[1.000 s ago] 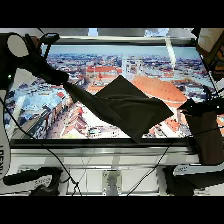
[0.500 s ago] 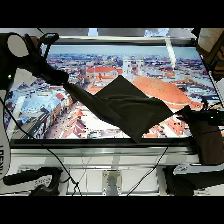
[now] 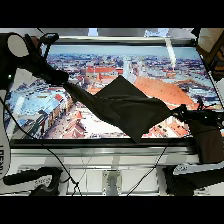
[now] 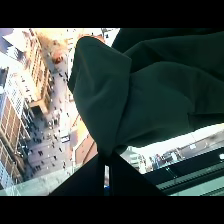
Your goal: Fold the shirts.
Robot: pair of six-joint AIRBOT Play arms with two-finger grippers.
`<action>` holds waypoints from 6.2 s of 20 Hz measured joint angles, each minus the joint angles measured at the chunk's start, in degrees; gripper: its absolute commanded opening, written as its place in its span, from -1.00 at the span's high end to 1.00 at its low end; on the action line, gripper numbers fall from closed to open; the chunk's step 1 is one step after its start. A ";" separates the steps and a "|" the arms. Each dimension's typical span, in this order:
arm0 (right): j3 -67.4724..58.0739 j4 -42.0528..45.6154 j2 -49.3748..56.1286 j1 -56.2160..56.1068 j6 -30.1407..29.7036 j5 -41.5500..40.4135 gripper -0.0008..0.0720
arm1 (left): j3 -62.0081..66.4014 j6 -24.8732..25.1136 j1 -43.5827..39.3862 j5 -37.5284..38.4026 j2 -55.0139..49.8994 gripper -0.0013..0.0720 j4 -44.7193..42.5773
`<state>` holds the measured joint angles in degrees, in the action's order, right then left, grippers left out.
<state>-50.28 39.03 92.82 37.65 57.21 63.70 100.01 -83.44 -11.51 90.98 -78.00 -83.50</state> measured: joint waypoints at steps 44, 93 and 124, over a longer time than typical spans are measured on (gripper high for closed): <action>-16.48 4.96 -48.11 -14.21 5.55 9.68 0.91 | 0.11 -10.99 0.00 -38.95 -15.04 0.94 -19.37; 16.79 24.39 -41.79 -7.65 8.81 -4.61 0.24 | -57.96 -27.02 -16.63 -56.52 1.75 -0.11 31.28; 16.79 21.64 -41.79 -7.65 8.74 -4.35 0.24 | -57.51 -19.82 -17.49 -60.17 -4.44 -0.46 40.22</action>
<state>-33.50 60.66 51.03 30.00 65.95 59.35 42.50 -103.26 -28.99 30.81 -82.43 -43.29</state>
